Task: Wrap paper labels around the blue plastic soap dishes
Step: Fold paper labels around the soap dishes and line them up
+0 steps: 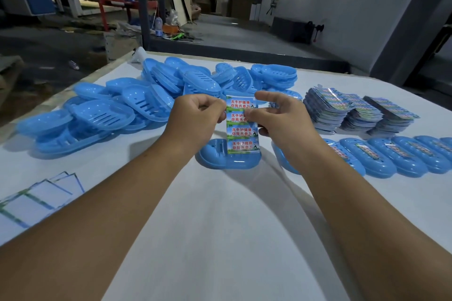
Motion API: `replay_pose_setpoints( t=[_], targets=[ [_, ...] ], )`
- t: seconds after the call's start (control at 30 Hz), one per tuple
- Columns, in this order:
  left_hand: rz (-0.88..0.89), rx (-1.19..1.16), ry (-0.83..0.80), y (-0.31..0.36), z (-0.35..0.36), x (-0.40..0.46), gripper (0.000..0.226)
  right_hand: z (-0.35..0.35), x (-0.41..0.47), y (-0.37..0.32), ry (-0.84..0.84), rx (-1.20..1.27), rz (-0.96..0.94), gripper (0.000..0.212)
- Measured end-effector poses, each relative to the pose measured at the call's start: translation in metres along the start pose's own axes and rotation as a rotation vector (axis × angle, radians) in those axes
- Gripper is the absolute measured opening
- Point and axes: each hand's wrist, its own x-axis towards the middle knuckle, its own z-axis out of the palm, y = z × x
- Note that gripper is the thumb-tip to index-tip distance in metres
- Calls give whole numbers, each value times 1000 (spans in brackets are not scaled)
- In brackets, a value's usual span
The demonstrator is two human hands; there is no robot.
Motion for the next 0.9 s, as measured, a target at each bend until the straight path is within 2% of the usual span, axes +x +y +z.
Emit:
replay_pose_setpoints(
  t=[0.17,0.27,0.33,0.37,0.5,0.73,0.9],
  targets=[
    [37,67,-26,1,0,-2,27,1,-1,2,12,12,0,41],
    [66,91,-43,2,1,-4,27,0,2,8,137,-298,-145,30],
    [90,98,-55,3,3,-6,26,2,1,8,128,-356,-207,17],
    [101,97,-58,3,4,-7,24,3,1,8,96,-338,-216,14],
    [129,111,-66,3,7,-9,19,9,-6,4,5,-218,-204,27],
    [151,152,-58,0,7,-8,19,8,-6,2,12,-160,-168,17],
    [112,163,-24,-1,4,-5,20,6,-7,-1,13,-143,-127,23]
  ],
)
